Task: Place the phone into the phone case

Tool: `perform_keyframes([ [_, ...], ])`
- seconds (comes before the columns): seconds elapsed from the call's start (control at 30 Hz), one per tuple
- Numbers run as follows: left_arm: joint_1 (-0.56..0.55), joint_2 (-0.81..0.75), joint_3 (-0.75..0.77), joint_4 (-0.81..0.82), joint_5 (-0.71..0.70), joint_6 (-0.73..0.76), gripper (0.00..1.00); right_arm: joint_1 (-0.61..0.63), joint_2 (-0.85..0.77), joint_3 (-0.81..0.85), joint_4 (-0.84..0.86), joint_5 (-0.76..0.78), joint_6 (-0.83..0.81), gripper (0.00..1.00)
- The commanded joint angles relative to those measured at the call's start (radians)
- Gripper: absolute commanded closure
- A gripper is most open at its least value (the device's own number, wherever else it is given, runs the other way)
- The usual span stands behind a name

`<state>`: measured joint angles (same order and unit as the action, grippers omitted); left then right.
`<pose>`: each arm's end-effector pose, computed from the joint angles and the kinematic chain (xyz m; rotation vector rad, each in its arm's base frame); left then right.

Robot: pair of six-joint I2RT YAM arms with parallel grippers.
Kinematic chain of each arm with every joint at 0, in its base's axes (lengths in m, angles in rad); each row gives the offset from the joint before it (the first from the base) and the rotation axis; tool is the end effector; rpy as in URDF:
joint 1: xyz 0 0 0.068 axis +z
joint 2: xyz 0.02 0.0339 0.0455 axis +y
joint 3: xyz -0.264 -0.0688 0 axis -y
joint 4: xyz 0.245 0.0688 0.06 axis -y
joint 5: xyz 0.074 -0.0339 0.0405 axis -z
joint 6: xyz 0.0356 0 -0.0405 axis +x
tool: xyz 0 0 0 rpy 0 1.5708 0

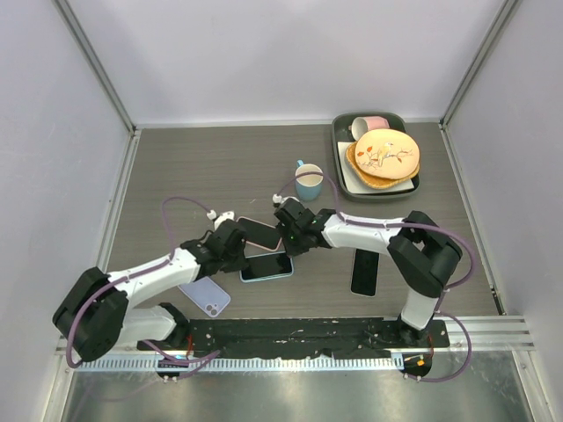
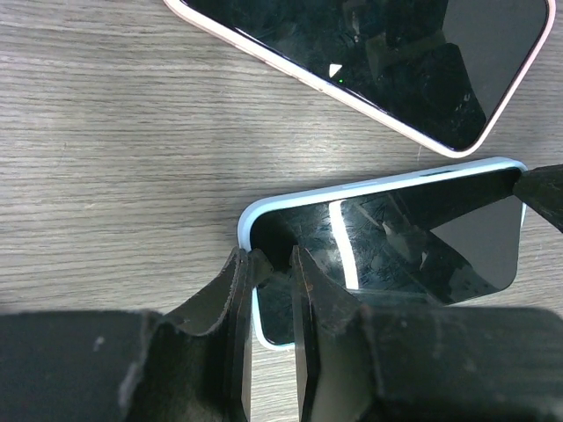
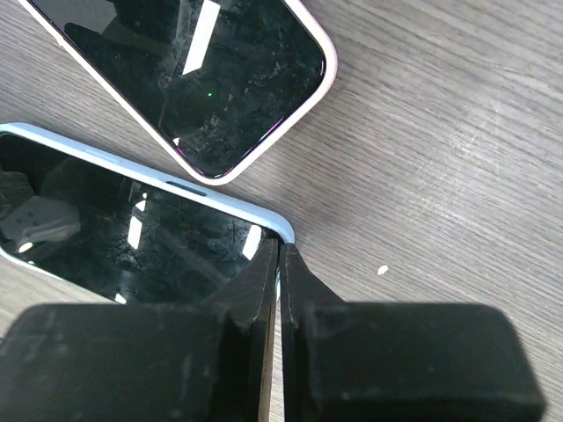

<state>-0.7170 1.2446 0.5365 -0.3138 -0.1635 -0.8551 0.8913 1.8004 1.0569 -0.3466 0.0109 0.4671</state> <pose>0.1677 -0.1385 0.1567 -0.2408 2.6064 -0.3698 0.2213 0.2734 0.1517 -0.5715 2.6714 0.4090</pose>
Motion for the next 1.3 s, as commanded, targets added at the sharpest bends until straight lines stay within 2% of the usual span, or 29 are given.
perform_keyframes([
  [0.0, -0.029, 0.134, -0.029, 0.254, 0.19, -0.018, 0.78, 0.113, 0.298, -0.091, 0.101, -0.015, 0.008, 0.99],
  [0.2, -0.029, 0.125, -0.012, 0.234, 0.183, -0.001, 0.76, 0.113, 0.197, -0.101, 0.116, -0.015, -0.002, 0.98],
  [0.4, -0.029, 0.082, -0.007, 0.19, 0.134, 0.008, 0.71, 0.095, 0.022, -0.087, 0.124, -0.049, 0.011, 0.89],
  [0.57, -0.029, 0.02, -0.01, 0.162, 0.102, 0.027, 0.63, 0.045, -0.154, -0.113, 0.15, -0.087, 0.03, 0.8],
  [0.6, -0.029, 0.01, -0.009, 0.157, 0.096, 0.031, 0.6, 0.034, -0.177, -0.123, 0.156, -0.098, 0.034, 0.78],
  [0.67, -0.029, -0.02, -0.007, 0.151, 0.09, 0.047, 0.56, 0.008, -0.252, -0.167, 0.181, -0.149, 0.044, 0.66],
  [0.7, -0.029, -0.031, -0.009, 0.144, 0.085, 0.053, 0.53, -0.023, -0.277, -0.185, 0.202, -0.172, 0.06, 0.56],
  [0.8, -0.029, -0.085, -0.009, 0.133, 0.076, 0.077, 0.49, -0.081, -0.349, -0.258, 0.238, -0.258, 0.08, 0.41],
  [0.9, -0.029, -0.152, -0.016, 0.136, 0.068, 0.091, 0.49, -0.109, -0.394, -0.337, 0.241, -0.29, 0.087, 0.36],
  [1.07, -0.033, -0.194, -0.018, 0.189, 0.134, 0.11, 0.49, -0.114, -0.389, -0.419, 0.302, -0.359, 0.139, 0.36],
  [1.27, -0.065, -0.11, 0.008, 0.268, 0.24, 0.123, 0.54, -0.115, -0.319, -0.495, 0.463, -0.46, 0.229, 0.43],
])
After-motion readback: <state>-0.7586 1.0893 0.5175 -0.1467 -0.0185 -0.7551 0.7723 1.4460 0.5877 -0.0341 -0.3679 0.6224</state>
